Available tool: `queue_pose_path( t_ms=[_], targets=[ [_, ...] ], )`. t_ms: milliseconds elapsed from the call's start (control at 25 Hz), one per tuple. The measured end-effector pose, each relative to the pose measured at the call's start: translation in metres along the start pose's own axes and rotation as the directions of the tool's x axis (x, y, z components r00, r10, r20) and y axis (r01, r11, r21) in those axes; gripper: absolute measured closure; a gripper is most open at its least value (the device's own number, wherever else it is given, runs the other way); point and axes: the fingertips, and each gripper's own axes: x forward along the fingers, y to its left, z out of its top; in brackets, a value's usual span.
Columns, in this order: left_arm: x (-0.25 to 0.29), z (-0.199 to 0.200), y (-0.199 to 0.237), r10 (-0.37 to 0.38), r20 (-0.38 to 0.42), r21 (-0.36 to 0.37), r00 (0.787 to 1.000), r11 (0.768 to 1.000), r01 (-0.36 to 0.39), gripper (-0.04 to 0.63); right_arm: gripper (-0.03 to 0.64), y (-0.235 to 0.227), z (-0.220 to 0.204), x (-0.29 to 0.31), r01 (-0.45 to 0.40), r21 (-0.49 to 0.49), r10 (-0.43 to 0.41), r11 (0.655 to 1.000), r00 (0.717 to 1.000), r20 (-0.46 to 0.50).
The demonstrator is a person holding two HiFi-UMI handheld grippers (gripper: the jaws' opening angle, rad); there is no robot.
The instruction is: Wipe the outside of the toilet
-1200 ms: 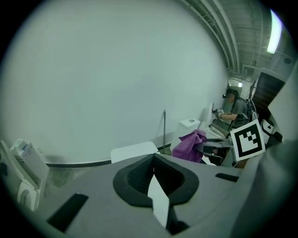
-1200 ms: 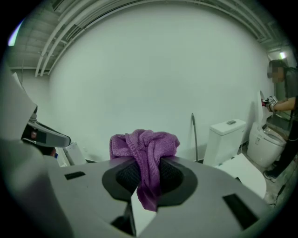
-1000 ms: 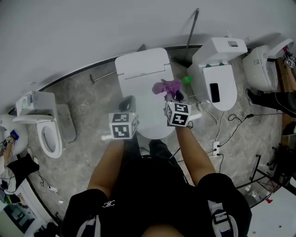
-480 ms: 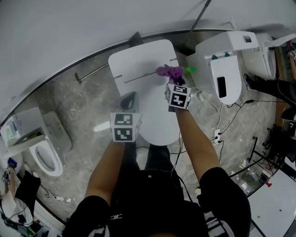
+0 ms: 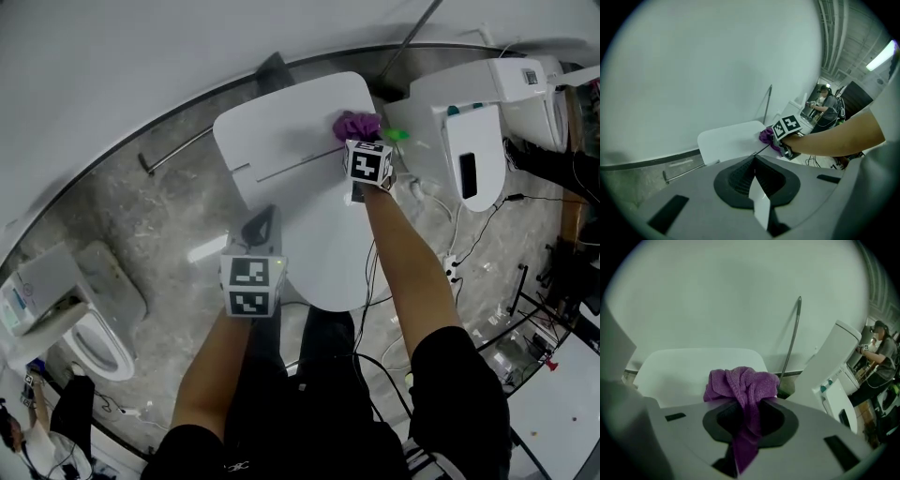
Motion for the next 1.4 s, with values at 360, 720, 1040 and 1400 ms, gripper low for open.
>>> queue_pose_path(
  t_ms=[360, 720, 1040, 1400],
  targets=[
    [0.015, -0.013, 0.025, -0.026, -0.014, 0.008, 1.000, 1.000, 0.026, 0.588, 0.541, -0.025, 0.053, 0.050, 0.085, 0.054, -0.087, 0.995, 0.995, 0.044],
    [0.012, -0.032, 0.044, -0.010, -0.025, -0.027, 1.000, 1.000, 0.009, 0.588, 0.543, -0.009, 0.087, 0.066, 0.092, -0.097, -0.079, 0.991, 0.988, 0.131],
    [-0.010, -0.046, 0.062, 0.054, -0.002, -0.121, 0.999, 0.991, -0.054, 0.588, 0.545, 0.091, 0.101, 0.044, -0.060, -0.339, 0.124, 0.939, 0.978, 0.170],
    [-0.040, -0.070, 0.091, 0.147, 0.012, -0.215, 0.989, 0.967, -0.141, 0.588, 0.546, 0.217, 0.097, 0.007, -0.172, -0.403, 0.273, 0.899, 0.940, 0.207]
  ],
)
